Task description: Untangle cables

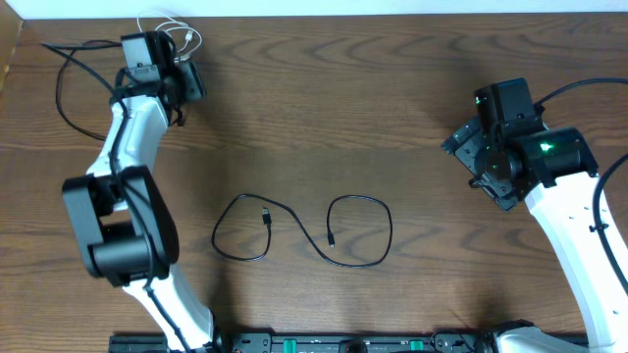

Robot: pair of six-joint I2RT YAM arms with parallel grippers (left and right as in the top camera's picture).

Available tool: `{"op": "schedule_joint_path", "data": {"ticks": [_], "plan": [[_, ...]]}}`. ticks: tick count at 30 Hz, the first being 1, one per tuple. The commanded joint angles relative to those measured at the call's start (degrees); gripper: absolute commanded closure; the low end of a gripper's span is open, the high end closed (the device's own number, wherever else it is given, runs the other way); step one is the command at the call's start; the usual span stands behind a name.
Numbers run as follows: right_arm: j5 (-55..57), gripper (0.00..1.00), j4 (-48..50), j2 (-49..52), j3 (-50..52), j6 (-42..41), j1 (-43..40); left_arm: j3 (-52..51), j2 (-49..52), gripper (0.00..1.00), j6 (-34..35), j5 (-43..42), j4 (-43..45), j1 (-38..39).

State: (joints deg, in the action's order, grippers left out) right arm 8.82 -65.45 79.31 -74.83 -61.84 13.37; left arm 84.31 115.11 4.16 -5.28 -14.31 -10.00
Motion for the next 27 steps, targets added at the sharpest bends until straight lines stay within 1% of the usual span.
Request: {"op": "schedule_joint_path", "data": {"ticks": [1, 2, 4, 5, 7, 9, 10, 11, 13, 15, 17, 21, 27], "plan": [[1.1, 0.01, -0.2, -0.2, 0.2, 0.7, 0.0, 1.0, 3.3, 0.33, -4.3, 4.9, 0.2, -1.4], [1.1, 0.01, -0.2, -0.2, 0.2, 0.7, 0.0, 1.0, 3.8, 0.34, -4.4, 4.9, 0.2, -1.6], [1.1, 0.01, -0.2, -0.2, 0.2, 0.7, 0.0, 1.0, 4.6, 0.43, -4.4, 4.9, 0.2, -1.9], [1.1, 0.01, -0.2, -0.2, 0.2, 0.7, 0.0, 1.0, 4.8, 0.55, -4.5, 4.9, 0.2, -2.0], [1.1, 0.01, -0.2, -0.2, 0.2, 0.7, 0.0, 1.0, 4.7, 0.71, -4.4, 4.9, 0.3, -2.2], [1.1, 0.01, -0.2, -0.2, 0.2, 0.7, 0.0, 1.0, 4.2, 0.81, -4.4, 4.9, 0.5, -2.3], [1.1, 0.01, -0.2, -0.2, 0.2, 0.7, 0.0, 1.0, 3.9, 0.89, -4.4, 4.9, 0.6, -2.4], [1.1, 0.01, -0.2, -0.2, 0.2, 0.7, 0.0, 1.0, 3.5, 0.92, -4.3, 4.9, 0.7, -2.5], [1.1, 0.01, -0.2, -0.2, 0.2, 0.6, 0.0, 1.0, 2.2, 0.92, -3.3, 4.9, 0.9, -2.6], [1.1, 0.01, -0.2, -0.2, 0.2, 0.7, 0.0, 1.0, 0.7, 0.92, 0.0, 6.1, 1.0, -2.9], [1.1, 0.01, -0.2, -0.2, 0.2, 0.7, 0.0, 1.0, -1.3, 0.92, 4.9, 9.0, 1.0, -3.2], [1.1, 0.01, -0.2, -0.2, 0.2, 0.7, 0.0, 1.0, -4.5, 0.92, 11.5, 15.1, 0.2, -4.4], [1.1, 0.01, -0.2, -0.2, 0.2, 0.7, 0.0, 1.0, -6.8, 0.92, 16.9, 26.6, -3.4, -6.7]]}}
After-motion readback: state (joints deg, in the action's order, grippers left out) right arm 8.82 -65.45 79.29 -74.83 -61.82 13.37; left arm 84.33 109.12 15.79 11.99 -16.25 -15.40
